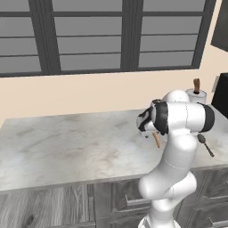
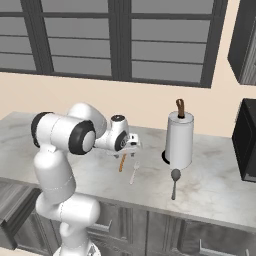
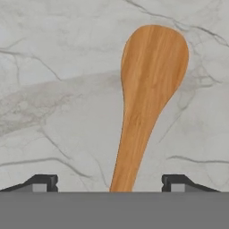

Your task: Organize the utensils by type. Pick up the wooden spoons from the counter and place them in the open cabinet. Then pick up the metallic utensils from the counter and place them in the open drawer.

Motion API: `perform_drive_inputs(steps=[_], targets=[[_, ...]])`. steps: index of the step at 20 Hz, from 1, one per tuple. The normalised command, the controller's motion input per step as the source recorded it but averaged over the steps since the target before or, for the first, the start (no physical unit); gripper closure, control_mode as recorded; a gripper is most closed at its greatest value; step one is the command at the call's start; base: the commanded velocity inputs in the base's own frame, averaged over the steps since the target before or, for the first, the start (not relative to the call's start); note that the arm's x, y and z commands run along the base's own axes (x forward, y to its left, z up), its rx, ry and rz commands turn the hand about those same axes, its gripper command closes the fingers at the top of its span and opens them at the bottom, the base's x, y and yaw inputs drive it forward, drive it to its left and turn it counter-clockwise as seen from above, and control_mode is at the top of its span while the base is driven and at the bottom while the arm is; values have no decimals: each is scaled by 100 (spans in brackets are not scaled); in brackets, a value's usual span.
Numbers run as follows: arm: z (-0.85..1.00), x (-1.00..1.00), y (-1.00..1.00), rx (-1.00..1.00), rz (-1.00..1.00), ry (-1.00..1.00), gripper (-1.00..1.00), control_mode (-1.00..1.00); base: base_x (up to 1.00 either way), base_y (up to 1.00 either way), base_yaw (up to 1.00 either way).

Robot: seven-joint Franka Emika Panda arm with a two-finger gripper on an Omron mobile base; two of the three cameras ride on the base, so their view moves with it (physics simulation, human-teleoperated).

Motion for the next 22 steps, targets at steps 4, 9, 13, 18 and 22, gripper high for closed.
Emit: perform_drive_inputs(steps=[4,9,13,18,22], targets=[[-18,-4,-19,9,0,12,100,-100,0,0,0],[13,-17,-12,14,1,8,100,-100,0,0,0],[71,-25,0,8,10,6,100,-100,0,0,0],[89,-37,6,0,21,0,100,-100,0,0,0],[77,-59,10,0,36,-9,100,-100,0,0,0]])
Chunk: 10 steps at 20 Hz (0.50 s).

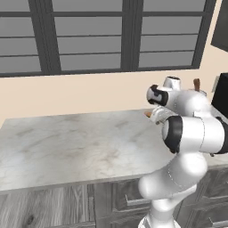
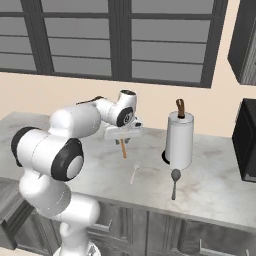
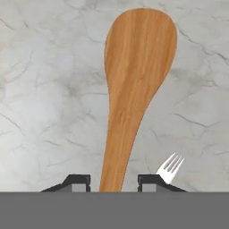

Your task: Organize the utensils by type. Pick up the wooden spoons from the counter and place them in the open cabinet. Then pick up the metallic utensils from the counter and place them in the open drawer.

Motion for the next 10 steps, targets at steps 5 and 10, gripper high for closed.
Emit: perform_drive_inputs(steps=[5,10], targets=[[64,-64,11,-7,58,-6,100,-100,0,0,0],[61,-67,10,-12,59,-25,100,-100,0,0,0]])
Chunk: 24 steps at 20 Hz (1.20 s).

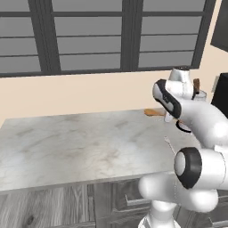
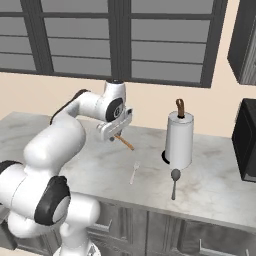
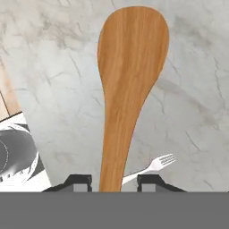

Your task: Organize the utensils by type. Pick up the wooden spoons from the counter and place them in the open cabinet. Then pick up the metallic utensils from the counter and place them in the open drawer.

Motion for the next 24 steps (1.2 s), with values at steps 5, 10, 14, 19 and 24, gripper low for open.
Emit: perform_drive_inputs(steps=[5,10,14,19,24], targets=[[53,-64,12,-17,42,-41,100,-100,0,0,0],[49,-58,14,-5,15,-29,100,-100,0,0,0],[44,-55,10,-5,8,-30,100,-100,0,0,0],[13,-15,6,-2,2,-6,100,-100,0,0,0],[0,0,0,0,0,0,100,-100,0,0,0]])
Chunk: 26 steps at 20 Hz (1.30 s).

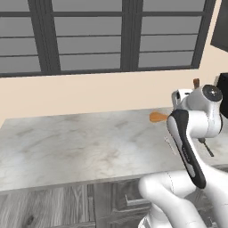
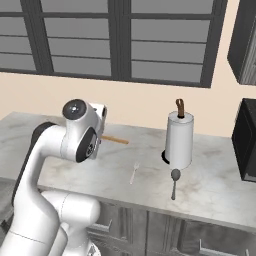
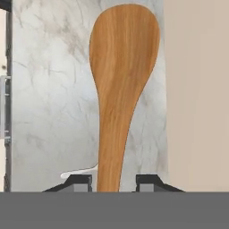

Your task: Organize the utensils by type. Pick up the wooden spoons from the counter and place them in the open cabinet. Then pick up the metallic utensils from the counter and place them in the open drawer.

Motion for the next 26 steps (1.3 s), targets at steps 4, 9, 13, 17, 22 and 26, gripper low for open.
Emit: perform_drive_inputs(steps=[4,9,13,17,22,26], targets=[[0,-9,0,0,0,-2,100,100,-13,-1,0],[0,0,0,0,0,0,100,100,-69,-12,-7],[0,0,0,0,0,0,100,100,-56,-13,-51],[0,0,0,0,0,0,100,100,-16,-4,-93],[0,0,0,0,0,0,100,100,0,-6,-100],[0,0,0,0,0,0,100,100,0,-10,-100]])
